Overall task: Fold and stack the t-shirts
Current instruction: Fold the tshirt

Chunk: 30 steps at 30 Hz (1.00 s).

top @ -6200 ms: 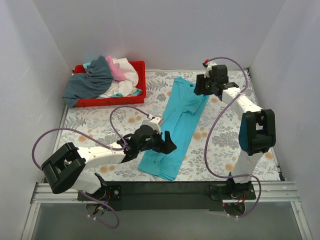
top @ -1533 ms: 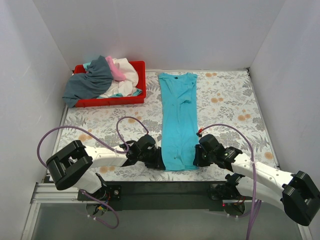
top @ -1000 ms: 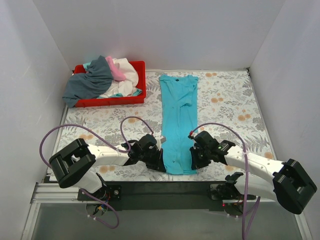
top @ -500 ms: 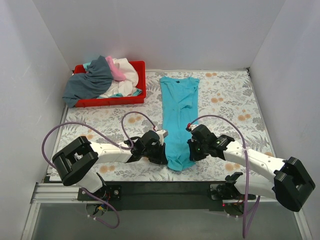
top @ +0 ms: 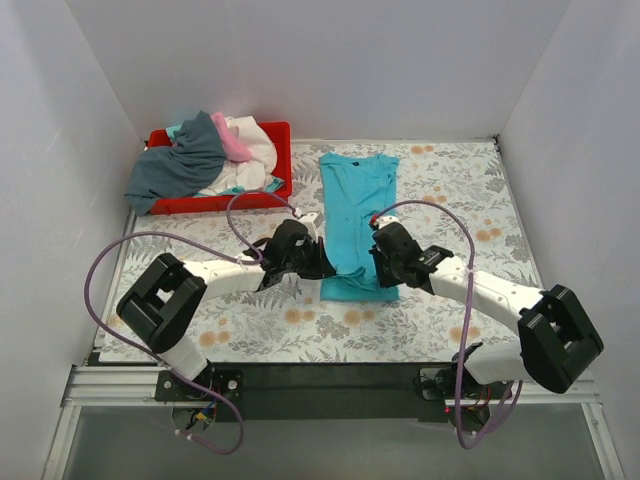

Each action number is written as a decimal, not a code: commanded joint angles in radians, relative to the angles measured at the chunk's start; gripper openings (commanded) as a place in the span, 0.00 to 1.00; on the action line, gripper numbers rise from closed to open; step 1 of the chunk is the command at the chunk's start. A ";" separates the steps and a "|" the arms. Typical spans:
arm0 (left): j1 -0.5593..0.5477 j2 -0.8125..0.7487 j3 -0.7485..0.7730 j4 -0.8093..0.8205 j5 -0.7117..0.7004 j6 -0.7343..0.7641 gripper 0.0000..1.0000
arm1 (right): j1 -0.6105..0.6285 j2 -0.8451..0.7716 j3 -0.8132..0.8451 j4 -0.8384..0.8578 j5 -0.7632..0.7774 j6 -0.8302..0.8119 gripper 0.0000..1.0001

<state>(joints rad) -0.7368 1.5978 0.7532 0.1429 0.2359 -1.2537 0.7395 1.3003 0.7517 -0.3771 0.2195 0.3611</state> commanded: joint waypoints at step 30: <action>0.277 0.436 0.535 -0.026 0.175 0.108 0.00 | -0.342 0.522 0.500 0.153 -0.091 -0.206 0.01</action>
<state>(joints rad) -0.4797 2.0399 1.2453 0.1268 0.3973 -1.1728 0.4129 1.8050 1.1984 -0.2516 0.1310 0.1749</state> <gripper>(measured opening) 0.019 0.022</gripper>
